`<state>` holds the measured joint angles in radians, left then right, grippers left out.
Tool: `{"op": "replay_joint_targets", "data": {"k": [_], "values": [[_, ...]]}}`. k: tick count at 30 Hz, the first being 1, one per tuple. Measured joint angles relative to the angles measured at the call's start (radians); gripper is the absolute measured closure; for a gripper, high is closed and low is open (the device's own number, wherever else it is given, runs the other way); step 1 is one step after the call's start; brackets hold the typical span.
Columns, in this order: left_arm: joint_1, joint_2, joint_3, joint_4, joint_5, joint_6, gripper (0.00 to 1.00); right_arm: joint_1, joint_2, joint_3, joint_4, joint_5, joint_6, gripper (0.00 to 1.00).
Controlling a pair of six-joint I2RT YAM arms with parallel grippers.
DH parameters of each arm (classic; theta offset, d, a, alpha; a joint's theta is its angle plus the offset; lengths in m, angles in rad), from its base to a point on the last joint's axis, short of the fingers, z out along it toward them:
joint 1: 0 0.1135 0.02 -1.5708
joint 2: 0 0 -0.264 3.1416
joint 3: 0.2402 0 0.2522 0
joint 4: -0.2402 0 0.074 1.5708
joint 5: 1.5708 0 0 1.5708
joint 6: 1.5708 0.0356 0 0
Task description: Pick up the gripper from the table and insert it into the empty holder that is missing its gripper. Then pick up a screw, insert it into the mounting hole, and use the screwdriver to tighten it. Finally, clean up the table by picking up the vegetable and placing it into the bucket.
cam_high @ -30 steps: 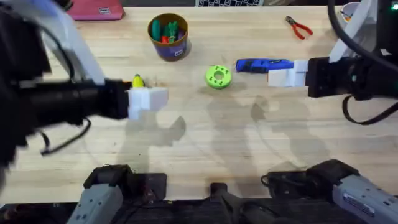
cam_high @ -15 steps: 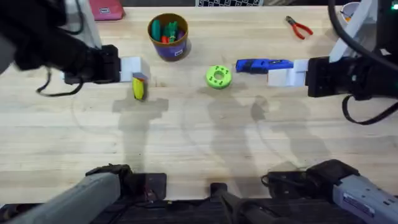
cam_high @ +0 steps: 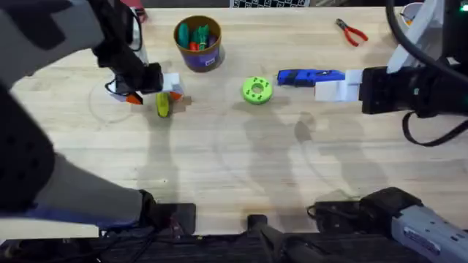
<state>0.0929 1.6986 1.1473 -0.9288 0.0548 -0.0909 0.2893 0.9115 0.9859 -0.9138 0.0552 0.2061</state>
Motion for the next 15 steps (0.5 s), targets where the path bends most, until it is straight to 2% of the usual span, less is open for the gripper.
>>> {"op": "replay_joint_targets", "data": {"k": [5, 9, 11, 15], "values": [[-0.01, 0.079, 0.002, 0.048, -0.019, -0.001, 0.011, 0.0, 0.0, 0.0, -0.001, 0.0, 0.0, 0.007], [-0.01, 0.085, 0.008, 0.037, -0.029, -0.006, 0.113, 0.0, 0.0, 0.0, -0.002, 0.0, 0.0, 0.008], [-0.01, 0.092, 0.015, 0.028, -0.032, -0.01, 0.29, 0.0, 0.0, 0.0, -0.002, 0.0, 0.0, 0.008], [-0.01, 0.1, 0.029, 0.021, -0.025, -0.012, 0.875, 0.0, 0.0, 0.0, -0.002, 0.0, 0.0, 0.008]]}}
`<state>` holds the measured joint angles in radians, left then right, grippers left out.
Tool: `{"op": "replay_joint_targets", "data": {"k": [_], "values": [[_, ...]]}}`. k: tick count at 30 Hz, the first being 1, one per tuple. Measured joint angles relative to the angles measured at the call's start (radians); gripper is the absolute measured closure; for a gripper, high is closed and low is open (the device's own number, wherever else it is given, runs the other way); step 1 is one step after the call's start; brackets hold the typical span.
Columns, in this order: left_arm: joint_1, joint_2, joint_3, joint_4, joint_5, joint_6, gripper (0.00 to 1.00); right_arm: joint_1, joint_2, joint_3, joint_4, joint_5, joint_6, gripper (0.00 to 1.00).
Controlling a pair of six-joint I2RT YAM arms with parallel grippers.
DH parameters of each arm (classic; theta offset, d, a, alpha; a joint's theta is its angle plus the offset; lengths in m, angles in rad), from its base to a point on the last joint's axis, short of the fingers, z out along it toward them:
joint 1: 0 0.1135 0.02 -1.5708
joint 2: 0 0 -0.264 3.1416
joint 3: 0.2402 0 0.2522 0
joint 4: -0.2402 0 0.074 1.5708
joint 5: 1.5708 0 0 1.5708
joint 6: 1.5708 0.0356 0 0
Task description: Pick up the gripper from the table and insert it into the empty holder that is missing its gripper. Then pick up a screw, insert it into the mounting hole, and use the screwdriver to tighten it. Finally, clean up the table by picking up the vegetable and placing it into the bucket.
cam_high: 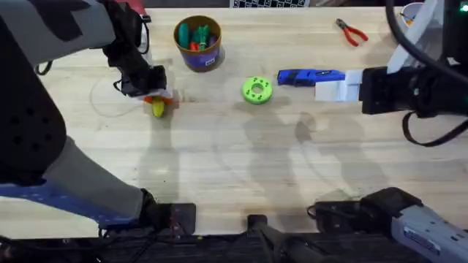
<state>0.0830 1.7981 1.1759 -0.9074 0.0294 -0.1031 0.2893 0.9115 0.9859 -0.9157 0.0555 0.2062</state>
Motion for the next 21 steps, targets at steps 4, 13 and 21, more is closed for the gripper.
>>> {"op": "replay_joint_targets", "data": {"k": [4, 13, 21], "values": [[0.0, 0.003, 0.004, -0.01, 0.001, 0.0, 0.967, 0.0, 0.0, 0.0, 0.0, 0.0, 0.0, 0.008], [-0.005, 0.008, 0.319, -0.231, 0.039, 0.0, 0.967, 0.0, 0.0, 0.0, 0.0, 0.0, 0.0, 0.008], [-0.076, -0.035, 0.519, -0.167, 0.111, -0.001, 0.967, 0.0, 0.0, 0.0, 0.0, 0.0, 0.0, 0.007]]}}
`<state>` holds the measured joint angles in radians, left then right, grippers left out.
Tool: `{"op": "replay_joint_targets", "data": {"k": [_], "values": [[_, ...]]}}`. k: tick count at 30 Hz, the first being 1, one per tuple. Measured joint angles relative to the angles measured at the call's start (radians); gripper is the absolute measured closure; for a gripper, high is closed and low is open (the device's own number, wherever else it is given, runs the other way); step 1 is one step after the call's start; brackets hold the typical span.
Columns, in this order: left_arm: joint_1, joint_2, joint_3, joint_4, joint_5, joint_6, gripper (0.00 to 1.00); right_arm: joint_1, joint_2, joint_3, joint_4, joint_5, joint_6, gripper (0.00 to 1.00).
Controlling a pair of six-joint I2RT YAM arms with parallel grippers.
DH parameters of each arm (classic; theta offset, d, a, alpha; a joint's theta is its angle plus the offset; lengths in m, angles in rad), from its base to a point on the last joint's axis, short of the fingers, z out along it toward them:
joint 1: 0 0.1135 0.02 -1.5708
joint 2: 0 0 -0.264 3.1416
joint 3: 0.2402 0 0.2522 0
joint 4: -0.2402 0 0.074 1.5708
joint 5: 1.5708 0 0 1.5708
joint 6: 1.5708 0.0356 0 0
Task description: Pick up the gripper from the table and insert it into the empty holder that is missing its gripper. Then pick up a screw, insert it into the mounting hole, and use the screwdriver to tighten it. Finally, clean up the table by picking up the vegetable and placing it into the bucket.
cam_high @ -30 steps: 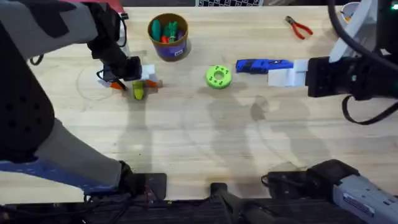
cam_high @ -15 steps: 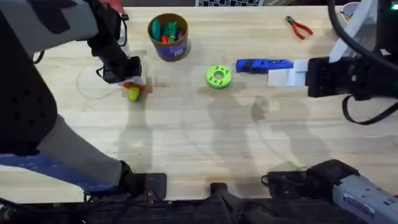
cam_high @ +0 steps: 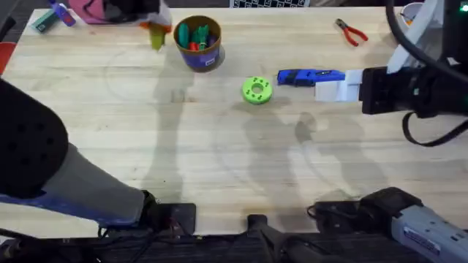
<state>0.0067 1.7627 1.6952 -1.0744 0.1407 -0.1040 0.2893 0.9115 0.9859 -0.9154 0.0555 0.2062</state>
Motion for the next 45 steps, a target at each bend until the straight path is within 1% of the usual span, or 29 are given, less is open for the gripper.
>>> {"op": "replay_joint_targets", "data": {"k": [6, 8, 10, 14, 15, 19, 21, 22, 27, 30, 35, 38, 40, 42, 45], "values": [[-0.104, 0.018, 0.003, 0.135, 0.004, -0.012, 0.967, 0.0, 0.0, 0.0, 0.0, 0.0, 0.0, 0.008], [-0.125, 0.033, 0.003, 0.16, 0.004, -0.018, 0.967, 0.0, 0.0, 0.0, 0.0, 0.0, 0.0, 0.008], [-0.132, 0.058, 0.003, 0.177, 0.002, -0.029, 0.967, 0.0, 0.0, 0.0, 0.0, 0.0, 0.0, 0.007], [-0.13, 0.119, 0.003, 0.192, -0.003, -0.04, 0.967, 0.0, 0.0, 0.0, 0.0, 0.0, 0.0, 0.008], [-0.129, 0.135, 0.003, 0.193, -0.003, -0.04, 0.954, 0.0, 0.0, 0.0, 0.0, 0.0, 0.0, 0.008], [-0.128, 0.178, 0.002, 0.206, -0.005, -0.047, 0.35, 0.0, 0.0, 0.0, 0.0, 0.0, 0.0, 0.007], [-0.128, 0.179, 0.002, 0.208, -0.004, -0.051, 0.067, 0.0, 0.0, 0.0, 0.0, 0.0, 0.0, 0.007], [-0.128, 0.177, 0.002, 0.207, -0.004, -0.053, 0.025, 0.0, 0.0, 0.0, 0.0, 0.0, 0.0, 0.007], [-0.128, 0.161, 0.002, 0.169, -0.004, -0.055, 0.014, 0.0, 0.0, 0.0, 0.0, 0.0, 0.0, 0.008], [-0.128, 0.121, 0.002, 0.125, -0.005, -0.054, 0.016, 0.0, 0.0, 0.0, 0.0, 0.0, 0.0, 0.008], [-0.135, -0.011, 0.002, 0.016, -0.019, -0.054, 0.015, 0.0, 0.0, 0.0, 0.0, 0.0, 0.0, 0.009], [-0.158, -0.113, -0.014, -0.034, -0.05, -0.054, 0.015, 0.0, 0.0, 0.0, 0.0, 0.0, 0.0, 0.009], [-0.183, -0.194, -0.064, -0.039, -0.073, -0.056, 0.014, 0.0, 0.0, 0.0, 0.0, 0.0, 0.0, 0.008], [-0.211, -0.279, -0.141, -0.037, -0.094, -0.069, 0.015, 0.0, 0.0, 0.0, 0.0, 0.0, 0.0, 0.008], [-0.245, -0.415, -0.29, -0.04, -0.111, -0.092, 0.014, 0.0, 0.0, 0.0, 0.0, 0.0, 0.0, 0.008]]}}
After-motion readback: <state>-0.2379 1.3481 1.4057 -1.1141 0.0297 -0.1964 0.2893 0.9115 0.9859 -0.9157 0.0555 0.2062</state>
